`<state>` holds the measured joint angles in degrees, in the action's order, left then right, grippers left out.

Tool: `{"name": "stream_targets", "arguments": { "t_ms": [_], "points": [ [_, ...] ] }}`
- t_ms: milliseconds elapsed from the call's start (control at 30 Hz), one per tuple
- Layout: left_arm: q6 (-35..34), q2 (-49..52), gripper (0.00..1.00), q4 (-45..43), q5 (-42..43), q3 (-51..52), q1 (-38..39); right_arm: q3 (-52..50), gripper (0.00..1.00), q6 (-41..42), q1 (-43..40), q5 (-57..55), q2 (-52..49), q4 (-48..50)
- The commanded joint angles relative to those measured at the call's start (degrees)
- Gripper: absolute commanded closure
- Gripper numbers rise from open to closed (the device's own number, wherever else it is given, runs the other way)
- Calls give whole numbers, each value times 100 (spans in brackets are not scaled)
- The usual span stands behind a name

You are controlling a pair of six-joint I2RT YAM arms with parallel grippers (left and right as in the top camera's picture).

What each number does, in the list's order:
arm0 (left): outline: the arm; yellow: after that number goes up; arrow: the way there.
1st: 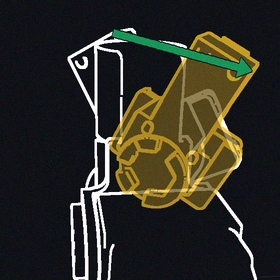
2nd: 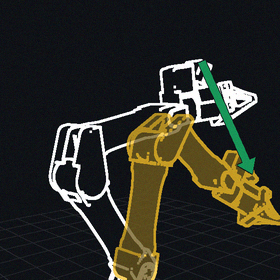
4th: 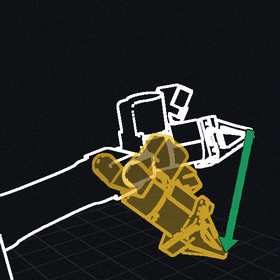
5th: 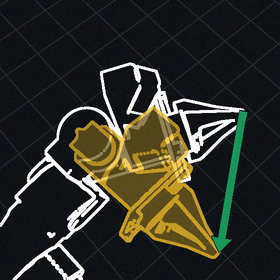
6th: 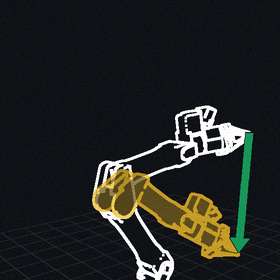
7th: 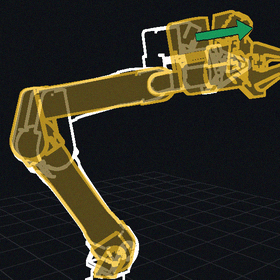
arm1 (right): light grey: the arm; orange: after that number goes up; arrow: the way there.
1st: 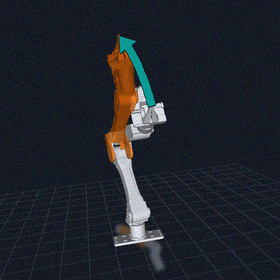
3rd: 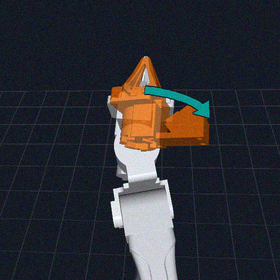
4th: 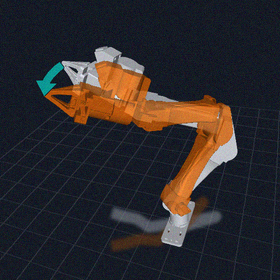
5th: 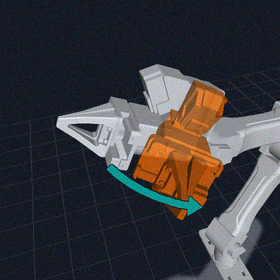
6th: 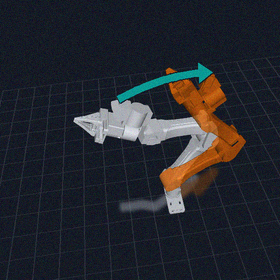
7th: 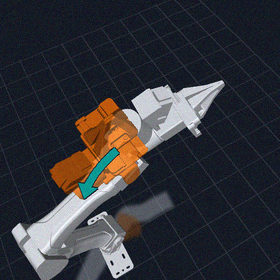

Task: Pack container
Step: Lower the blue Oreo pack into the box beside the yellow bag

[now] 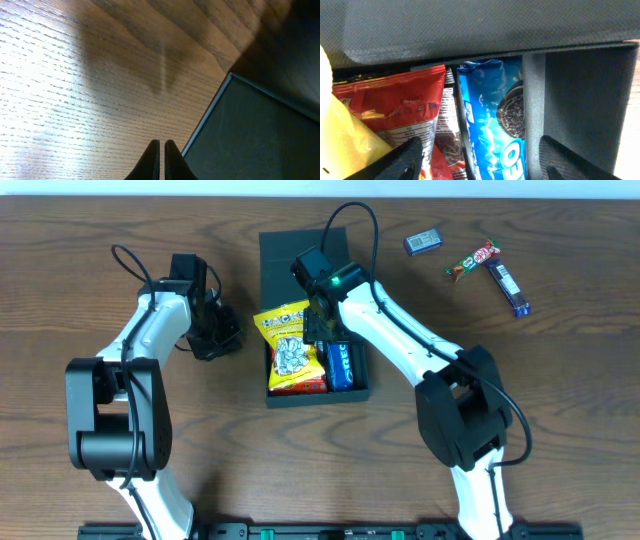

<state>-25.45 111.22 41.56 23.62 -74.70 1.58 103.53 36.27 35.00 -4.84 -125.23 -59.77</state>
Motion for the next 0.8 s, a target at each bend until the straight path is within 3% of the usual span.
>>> {"name": "stream_targets", "arguments": {
  "t_ms": [0,100,167,200,233,767],
  "points": [
    [66,-66,93,9,0,-9,-22,-9,34,-175,2,-96,26,2],
    [66,-66,93,11,0,-9,-22,42,48,-227,-74,-98,157,-107],
    [66,-66,94,9,-2,-9,-22,44,69,-321,-120,-153,267,-136],
    [66,-66,93,4,-2,-9,-22,44,87,-321,-140,-280,302,-157],
    [66,-66,93,-2,-2,-9,-22,44,98,-332,-160,-409,302,-181],
    [66,-66,94,-81,-4,-9,-7,-898,99,-726,-221,-739,227,267]
  ]
}}
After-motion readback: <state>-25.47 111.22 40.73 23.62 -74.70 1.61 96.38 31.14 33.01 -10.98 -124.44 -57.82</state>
